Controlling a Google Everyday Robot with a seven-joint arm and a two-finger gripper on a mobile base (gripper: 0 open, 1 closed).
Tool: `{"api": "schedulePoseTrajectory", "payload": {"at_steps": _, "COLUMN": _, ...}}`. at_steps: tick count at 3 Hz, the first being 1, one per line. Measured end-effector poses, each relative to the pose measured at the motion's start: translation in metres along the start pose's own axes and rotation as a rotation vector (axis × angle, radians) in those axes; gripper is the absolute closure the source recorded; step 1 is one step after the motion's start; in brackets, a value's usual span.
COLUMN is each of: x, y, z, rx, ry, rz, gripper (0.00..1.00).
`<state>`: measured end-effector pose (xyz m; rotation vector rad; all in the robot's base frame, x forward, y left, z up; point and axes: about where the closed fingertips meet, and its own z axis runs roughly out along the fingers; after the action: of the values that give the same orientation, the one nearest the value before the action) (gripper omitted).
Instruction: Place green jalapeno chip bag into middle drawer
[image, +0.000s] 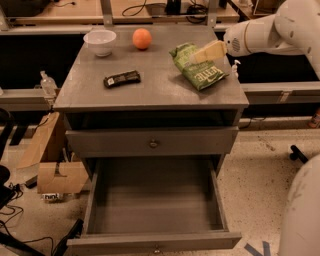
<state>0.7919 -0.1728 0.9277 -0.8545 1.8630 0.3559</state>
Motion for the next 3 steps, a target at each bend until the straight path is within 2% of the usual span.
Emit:
{"api": "schedulePoseTrajectory", "payload": {"at_steps": 2, "x": 0.024, "y": 0.011, "z": 0.049, "rx": -0.031, "ry": 0.071, "rz": 0.047, "gripper": 0.0}}
{"api": "schedulePoseTrajectory", "payload": {"at_steps": 3, "x": 0.037, "y": 0.027, "z": 0.07, "rx": -0.064, "ry": 0.107, "rz": 0.066, "gripper": 0.14}}
